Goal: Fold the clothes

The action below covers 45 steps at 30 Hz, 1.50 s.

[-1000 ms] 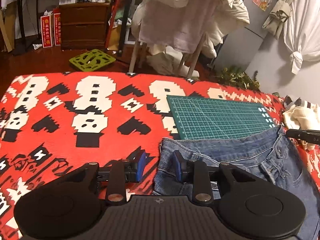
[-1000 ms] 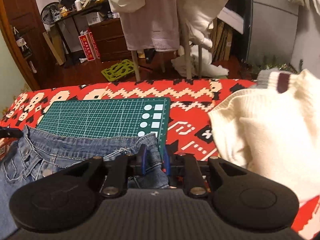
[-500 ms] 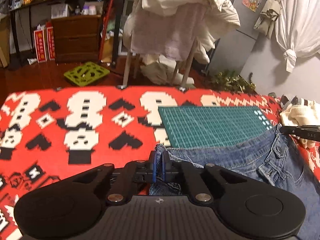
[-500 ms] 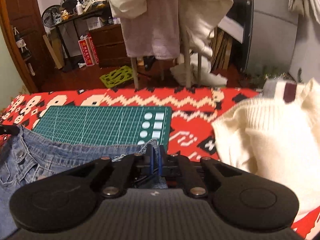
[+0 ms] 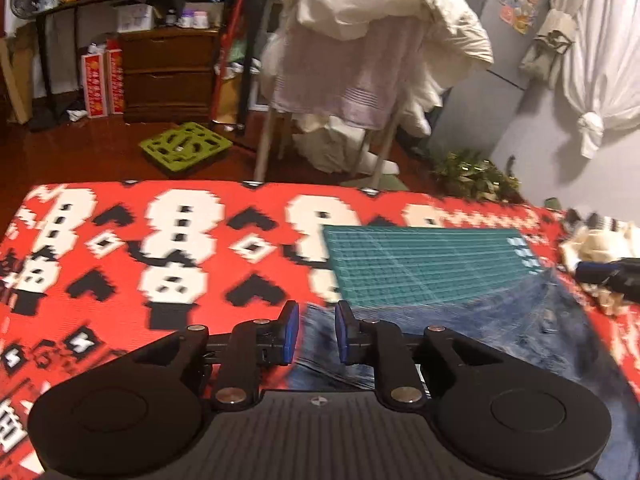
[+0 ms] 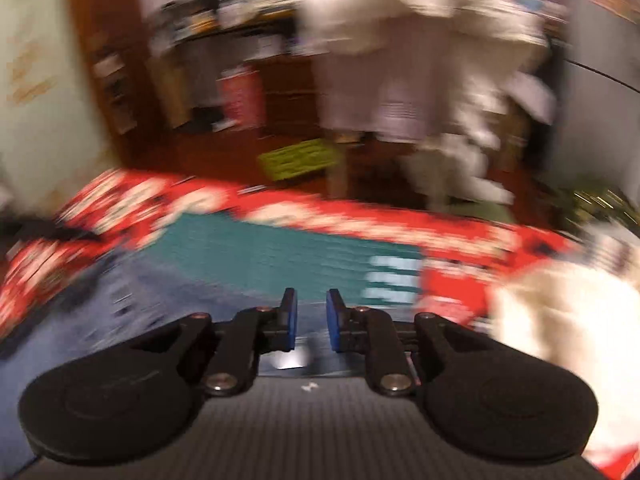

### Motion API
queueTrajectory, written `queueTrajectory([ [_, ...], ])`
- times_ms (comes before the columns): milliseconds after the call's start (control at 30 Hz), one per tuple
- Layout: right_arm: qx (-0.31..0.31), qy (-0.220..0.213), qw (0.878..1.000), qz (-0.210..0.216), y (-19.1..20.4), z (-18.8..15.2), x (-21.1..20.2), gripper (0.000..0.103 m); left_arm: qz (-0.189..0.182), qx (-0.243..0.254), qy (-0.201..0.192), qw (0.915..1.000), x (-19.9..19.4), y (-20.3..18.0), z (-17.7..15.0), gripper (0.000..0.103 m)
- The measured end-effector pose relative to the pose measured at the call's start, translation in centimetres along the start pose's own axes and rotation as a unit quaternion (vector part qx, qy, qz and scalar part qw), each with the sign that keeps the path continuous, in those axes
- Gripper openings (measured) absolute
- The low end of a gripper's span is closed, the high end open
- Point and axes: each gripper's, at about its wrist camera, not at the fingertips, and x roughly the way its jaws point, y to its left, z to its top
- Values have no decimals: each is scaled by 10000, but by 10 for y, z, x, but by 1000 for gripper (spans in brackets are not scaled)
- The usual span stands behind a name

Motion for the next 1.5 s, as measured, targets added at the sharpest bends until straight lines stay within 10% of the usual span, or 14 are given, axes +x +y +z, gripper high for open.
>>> queueTrajectory([
  [233,-1774,824,9763,925,52,8,49,18,-626,553,298,9961,-6,-45,-17,17],
  [900,-2865,2215,9109,1979,71,42,97,23,-1096,646,690,9895,6,-64,-44,17],
  [1500,-1642,1003,9813,77,96,2,62,5,-1205,728,396,9893,2,-75,-46,17],
])
